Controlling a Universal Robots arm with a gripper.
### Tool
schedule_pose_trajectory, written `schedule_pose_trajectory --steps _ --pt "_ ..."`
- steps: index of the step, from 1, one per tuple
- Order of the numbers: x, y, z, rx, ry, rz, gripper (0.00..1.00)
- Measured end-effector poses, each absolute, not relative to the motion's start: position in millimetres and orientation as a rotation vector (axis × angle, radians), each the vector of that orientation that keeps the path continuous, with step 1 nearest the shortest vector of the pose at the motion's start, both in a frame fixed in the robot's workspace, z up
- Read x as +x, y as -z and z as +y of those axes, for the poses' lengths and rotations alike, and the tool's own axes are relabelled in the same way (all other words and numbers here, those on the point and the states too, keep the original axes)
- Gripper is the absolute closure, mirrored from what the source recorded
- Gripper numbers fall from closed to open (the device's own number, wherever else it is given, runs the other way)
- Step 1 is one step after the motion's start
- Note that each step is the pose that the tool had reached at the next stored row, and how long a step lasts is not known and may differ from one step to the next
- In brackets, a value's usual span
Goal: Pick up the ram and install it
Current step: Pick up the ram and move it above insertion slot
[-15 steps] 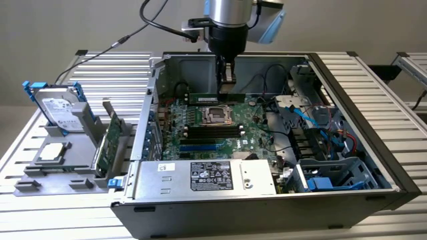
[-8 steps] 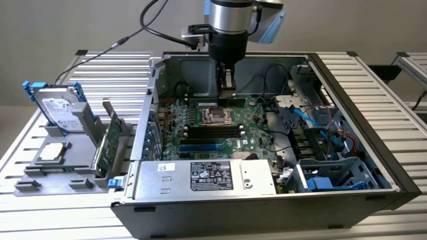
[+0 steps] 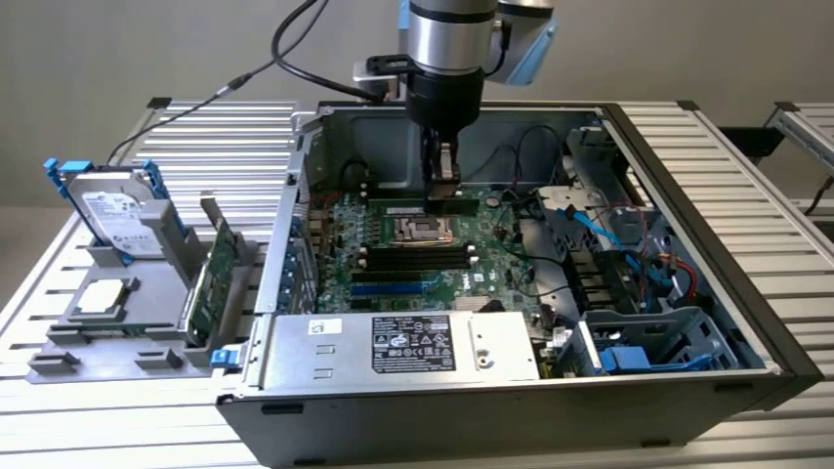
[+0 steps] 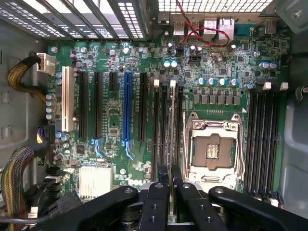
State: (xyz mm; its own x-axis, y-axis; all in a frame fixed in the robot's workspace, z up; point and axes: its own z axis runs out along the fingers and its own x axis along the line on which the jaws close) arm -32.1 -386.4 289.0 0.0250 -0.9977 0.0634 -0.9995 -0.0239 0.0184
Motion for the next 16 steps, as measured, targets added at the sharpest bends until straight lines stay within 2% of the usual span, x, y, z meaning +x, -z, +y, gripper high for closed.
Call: schedule_pose_trajectory --steps 16 --pt "-33 -274 -392 2.208 -0.050 -2.153 0.86"
